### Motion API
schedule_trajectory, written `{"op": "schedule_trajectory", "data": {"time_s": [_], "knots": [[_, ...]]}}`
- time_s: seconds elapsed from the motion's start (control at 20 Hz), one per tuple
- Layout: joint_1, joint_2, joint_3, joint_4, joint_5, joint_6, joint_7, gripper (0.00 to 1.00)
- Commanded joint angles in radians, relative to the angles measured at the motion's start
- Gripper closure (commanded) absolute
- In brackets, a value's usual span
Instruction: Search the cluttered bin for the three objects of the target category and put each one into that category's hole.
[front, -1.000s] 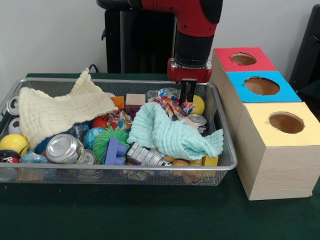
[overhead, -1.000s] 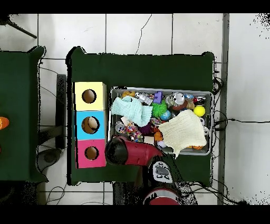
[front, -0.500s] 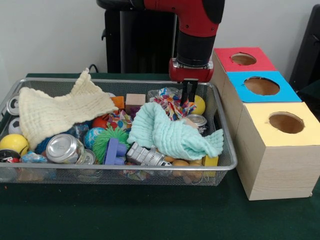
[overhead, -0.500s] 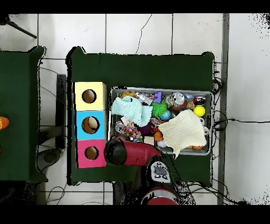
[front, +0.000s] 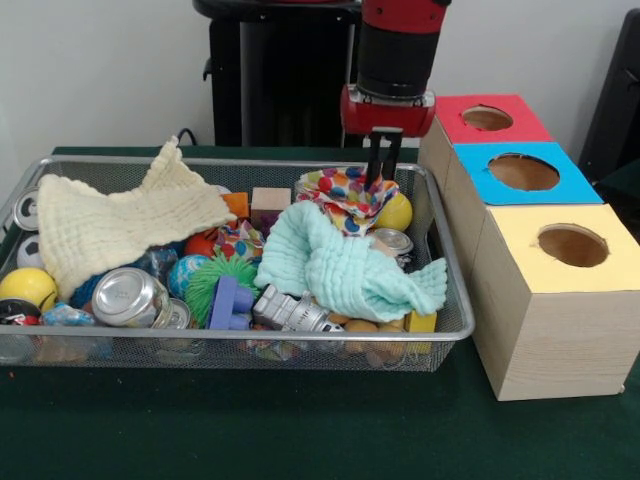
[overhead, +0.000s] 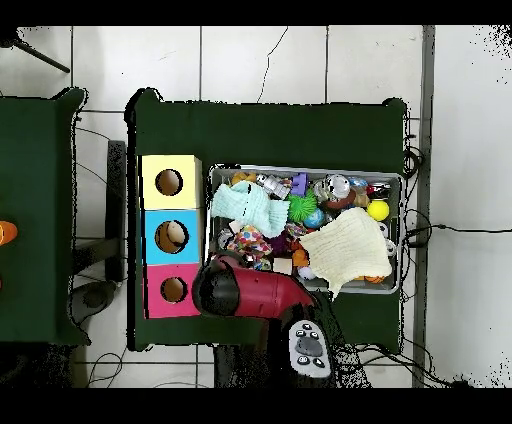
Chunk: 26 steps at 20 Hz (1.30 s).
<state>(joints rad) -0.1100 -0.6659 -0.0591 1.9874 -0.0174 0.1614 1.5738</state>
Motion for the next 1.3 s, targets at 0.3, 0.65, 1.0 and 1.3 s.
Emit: {"op": "schedule_trajectory", "data": {"time_s": [0.3, 0.65, 1.0, 1.3], "knots": [[-0.013, -0.133, 0.026, 0.040, 0.053, 0.173, 0.178, 1.00], [0.016, -0.151, 0.008, 0.042, 0.063, 0.180, 0.206, 1.00], [0.066, -0.181, -0.018, 0.033, 0.082, 0.229, 0.227, 1.00], [0.111, -0.195, -0.043, 0.019, 0.100, 0.273, 0.244, 1.00]]}}
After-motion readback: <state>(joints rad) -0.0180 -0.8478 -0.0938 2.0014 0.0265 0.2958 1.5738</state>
